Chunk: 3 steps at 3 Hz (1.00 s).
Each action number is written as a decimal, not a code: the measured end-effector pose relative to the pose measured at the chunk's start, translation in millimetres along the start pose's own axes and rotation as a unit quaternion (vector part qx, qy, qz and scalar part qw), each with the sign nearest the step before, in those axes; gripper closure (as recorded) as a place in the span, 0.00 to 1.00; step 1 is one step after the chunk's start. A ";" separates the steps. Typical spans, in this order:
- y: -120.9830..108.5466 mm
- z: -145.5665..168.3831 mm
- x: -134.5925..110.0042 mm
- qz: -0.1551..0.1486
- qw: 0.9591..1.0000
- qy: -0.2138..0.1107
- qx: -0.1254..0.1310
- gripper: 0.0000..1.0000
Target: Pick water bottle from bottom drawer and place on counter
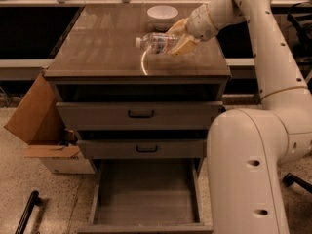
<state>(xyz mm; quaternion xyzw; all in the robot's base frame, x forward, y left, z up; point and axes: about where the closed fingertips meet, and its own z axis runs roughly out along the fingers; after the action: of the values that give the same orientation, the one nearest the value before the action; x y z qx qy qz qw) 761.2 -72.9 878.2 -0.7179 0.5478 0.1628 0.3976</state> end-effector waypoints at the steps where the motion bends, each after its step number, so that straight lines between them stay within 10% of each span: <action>1: -7.1 -3.9 7.9 0.011 0.999 0.029 0.009 0.14; 3: -16.6 -13.1 13.9 0.011 0.998 0.064 0.024 0.00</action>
Offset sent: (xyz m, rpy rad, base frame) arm 0.0306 -0.0336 0.0175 -0.1435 -0.0158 -0.1147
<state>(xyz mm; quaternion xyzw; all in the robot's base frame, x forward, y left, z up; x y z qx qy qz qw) 778.6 -90.4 883.7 -0.7109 0.5838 0.1081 0.3770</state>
